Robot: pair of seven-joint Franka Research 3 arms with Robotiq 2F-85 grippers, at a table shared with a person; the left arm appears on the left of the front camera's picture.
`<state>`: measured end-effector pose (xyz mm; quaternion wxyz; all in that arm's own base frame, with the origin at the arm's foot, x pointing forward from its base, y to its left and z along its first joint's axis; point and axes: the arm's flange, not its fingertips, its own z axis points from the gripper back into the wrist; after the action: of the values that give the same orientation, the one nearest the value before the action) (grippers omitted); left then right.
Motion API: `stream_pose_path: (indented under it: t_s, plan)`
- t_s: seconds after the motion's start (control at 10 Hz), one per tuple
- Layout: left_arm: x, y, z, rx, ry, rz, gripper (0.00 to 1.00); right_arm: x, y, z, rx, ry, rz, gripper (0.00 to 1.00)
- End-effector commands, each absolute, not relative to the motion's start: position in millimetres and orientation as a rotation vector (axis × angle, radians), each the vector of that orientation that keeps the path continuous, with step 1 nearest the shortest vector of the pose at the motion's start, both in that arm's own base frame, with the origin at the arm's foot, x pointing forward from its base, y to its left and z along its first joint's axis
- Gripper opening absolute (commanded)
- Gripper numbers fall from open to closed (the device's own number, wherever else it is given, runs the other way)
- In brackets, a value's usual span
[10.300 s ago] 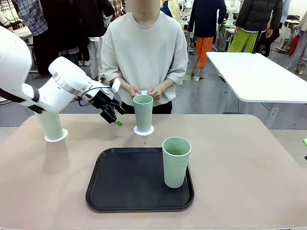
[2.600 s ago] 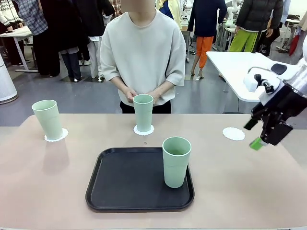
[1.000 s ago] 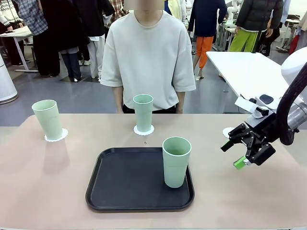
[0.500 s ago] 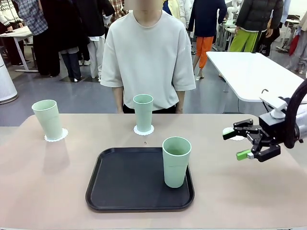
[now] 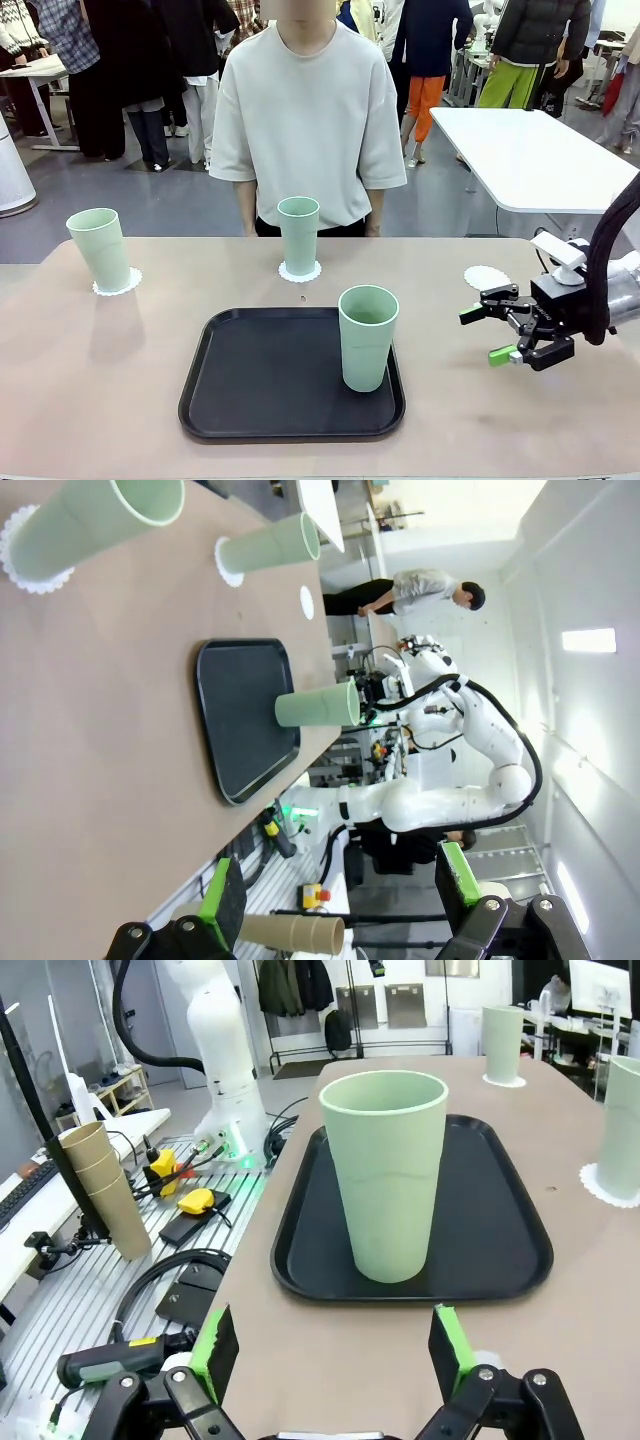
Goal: Place coasters on the table and set cups on them.
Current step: Take one Reusable plastic cup from the Flat Tray and place it on a coaster set by the human.
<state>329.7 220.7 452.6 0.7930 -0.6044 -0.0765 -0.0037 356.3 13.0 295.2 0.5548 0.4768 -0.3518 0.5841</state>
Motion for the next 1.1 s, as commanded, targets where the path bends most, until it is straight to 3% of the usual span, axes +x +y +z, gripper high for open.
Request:
stream_pose_path:
  t_s: [0.0, 1.0]
  plan:
    - [328, 221, 455, -1.308, -0.172, -0.011, 1.0, 347, 29, 282, 1.115, -0.918, 1.371, 1.0]
    - [328, 221, 455, -1.308, -0.172, -0.011, 1.0, 363, 80, 262, 1.137, -0.897, 1.391, 1.0]
